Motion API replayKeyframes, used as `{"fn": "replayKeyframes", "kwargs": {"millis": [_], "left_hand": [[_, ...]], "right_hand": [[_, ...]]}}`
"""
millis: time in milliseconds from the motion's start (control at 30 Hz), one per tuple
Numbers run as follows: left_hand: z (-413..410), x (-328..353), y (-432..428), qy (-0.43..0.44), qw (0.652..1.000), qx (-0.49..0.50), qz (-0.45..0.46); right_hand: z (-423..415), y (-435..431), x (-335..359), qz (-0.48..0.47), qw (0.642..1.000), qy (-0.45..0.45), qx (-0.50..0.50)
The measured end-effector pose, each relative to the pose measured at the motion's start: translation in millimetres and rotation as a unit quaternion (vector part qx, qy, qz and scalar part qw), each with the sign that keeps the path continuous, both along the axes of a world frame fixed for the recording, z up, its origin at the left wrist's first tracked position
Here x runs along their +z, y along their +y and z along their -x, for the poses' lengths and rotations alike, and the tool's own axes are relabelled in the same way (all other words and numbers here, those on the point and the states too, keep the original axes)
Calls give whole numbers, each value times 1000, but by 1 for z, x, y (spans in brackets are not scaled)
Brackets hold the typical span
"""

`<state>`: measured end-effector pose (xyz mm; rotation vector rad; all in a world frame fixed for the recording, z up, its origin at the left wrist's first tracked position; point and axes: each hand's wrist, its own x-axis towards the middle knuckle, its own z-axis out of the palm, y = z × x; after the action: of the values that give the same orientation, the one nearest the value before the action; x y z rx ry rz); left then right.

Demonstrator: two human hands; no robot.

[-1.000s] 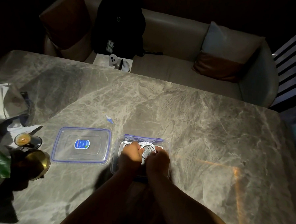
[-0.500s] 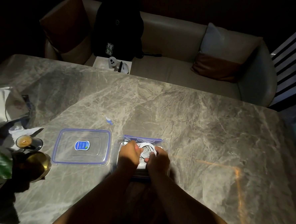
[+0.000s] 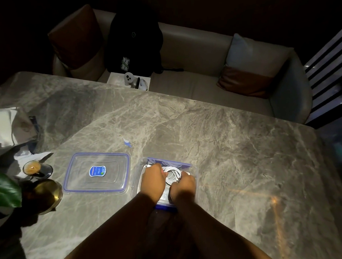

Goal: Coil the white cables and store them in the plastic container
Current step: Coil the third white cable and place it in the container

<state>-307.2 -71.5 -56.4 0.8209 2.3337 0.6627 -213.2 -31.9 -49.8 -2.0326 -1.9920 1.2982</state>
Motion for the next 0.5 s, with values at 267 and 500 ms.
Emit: {"fn": "replayKeyframes", "kwargs": {"millis": [267,500], "left_hand": [[3,11,-3,-49,998,17,21],[0,53,-15,-42,998,-43,-2]], "right_hand": [[-8,-1,19,-5,999,35,33],[-31,12,57,5,992,82,95]]}}
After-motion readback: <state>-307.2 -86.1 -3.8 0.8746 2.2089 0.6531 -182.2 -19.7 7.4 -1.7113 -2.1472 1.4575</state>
